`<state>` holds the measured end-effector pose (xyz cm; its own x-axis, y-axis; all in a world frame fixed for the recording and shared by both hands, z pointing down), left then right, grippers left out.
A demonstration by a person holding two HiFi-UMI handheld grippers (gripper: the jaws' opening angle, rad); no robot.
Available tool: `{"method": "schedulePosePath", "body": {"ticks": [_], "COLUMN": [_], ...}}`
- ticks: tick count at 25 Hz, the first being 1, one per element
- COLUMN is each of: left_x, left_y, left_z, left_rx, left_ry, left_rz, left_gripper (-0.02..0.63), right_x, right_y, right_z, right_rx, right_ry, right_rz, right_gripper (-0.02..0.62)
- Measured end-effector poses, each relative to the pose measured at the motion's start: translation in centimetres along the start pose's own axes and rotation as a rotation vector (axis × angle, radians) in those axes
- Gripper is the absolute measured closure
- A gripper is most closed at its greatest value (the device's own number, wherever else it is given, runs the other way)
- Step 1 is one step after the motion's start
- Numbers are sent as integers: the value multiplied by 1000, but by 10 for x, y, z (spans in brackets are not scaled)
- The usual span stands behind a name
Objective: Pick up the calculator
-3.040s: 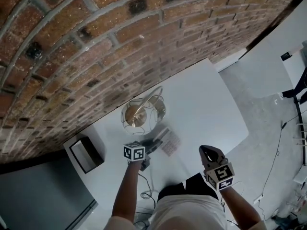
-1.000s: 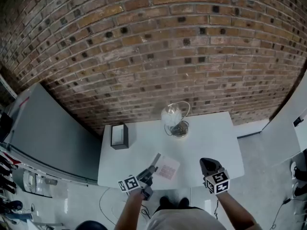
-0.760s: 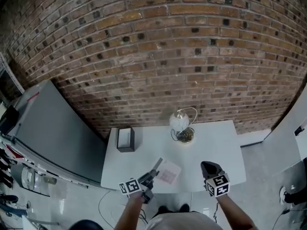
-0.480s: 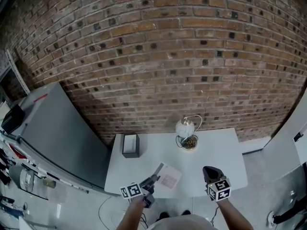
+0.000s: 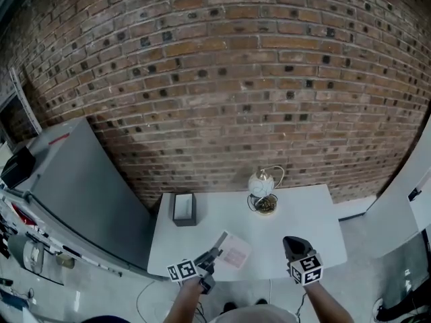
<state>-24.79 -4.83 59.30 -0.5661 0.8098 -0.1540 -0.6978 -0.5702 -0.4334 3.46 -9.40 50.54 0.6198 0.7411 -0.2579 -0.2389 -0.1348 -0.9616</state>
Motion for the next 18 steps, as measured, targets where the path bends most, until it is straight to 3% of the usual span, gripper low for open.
{"method": "schedulePosePath", "body": {"ticks": [18], "left_x": [-9], "left_y": [-7], "left_z": [-2], "left_rx": [0], "left_ry": [-22], "left_rz": [15], "left_gripper": [510], "right_x": [1], "right_y": [-7], "right_z": [-1], "right_rx": [-12], "right_ry": [0], "right_rz": [0], "right_gripper": [584]}}
Point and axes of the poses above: the fingertips, and each gripper's own axes: x backward along the fingers, z to its left, y out of its top, the point moved 3 cm from there along x, backward along the fingers, and after that the axes turned 3 degrees about x, right-handed, at the moved point
